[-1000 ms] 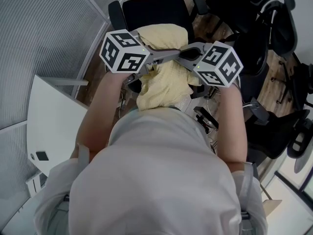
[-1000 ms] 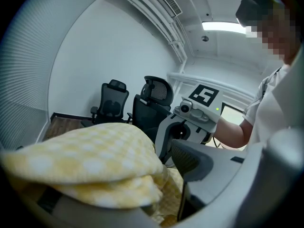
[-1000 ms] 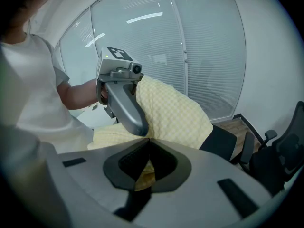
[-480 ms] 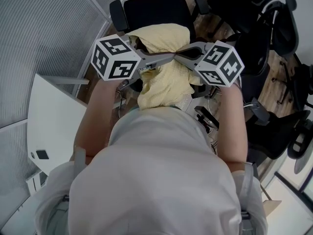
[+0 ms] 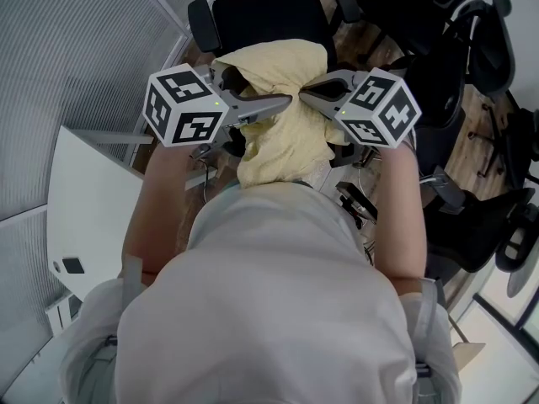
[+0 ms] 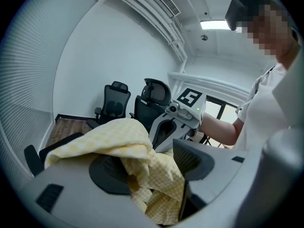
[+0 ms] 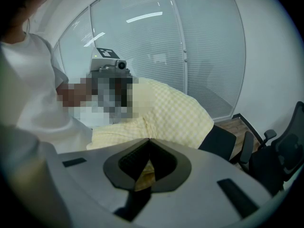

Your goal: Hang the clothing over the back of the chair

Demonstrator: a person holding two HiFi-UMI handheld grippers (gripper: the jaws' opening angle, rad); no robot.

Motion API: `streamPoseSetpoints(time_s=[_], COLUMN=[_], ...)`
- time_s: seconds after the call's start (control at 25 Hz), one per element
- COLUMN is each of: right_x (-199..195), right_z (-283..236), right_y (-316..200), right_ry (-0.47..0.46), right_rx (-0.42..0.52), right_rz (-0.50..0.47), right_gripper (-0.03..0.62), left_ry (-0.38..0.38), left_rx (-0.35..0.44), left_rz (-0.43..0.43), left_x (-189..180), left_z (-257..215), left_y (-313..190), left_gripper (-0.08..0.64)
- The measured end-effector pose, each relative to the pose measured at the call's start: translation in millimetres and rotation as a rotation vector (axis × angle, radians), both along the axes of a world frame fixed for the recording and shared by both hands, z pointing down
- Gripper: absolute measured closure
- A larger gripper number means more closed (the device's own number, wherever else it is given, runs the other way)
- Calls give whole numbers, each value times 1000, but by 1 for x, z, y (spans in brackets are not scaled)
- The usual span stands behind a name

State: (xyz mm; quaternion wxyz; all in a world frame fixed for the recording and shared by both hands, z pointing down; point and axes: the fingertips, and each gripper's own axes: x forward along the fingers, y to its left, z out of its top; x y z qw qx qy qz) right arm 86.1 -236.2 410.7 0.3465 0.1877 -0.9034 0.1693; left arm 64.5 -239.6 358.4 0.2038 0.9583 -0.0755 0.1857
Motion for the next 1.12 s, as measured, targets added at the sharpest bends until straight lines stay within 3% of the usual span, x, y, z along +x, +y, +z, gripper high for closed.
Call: streamPoseSetpoints(time_s=[0.24,0.52,0.84,1.12], right_x=[1,4,4,5], right_z=[2,6,4,-3], right_y=[-1,-4,-6,-8], right_ry=[14,46,58,31], right_rx=[-3,-2,52,127], right_rz=[6,23,48,70], right_gripper=[571,571,571,571], left_ry=[37,65,143,163], left_rx=[-60,-50,35,112], left_rz=[-42,-79,-167,-259], left_x=[-22,-37,-40,-47], left_z=[4,0,-9,-14], left_y=[3,7,7,2], left_gripper=[301,301,302,328])
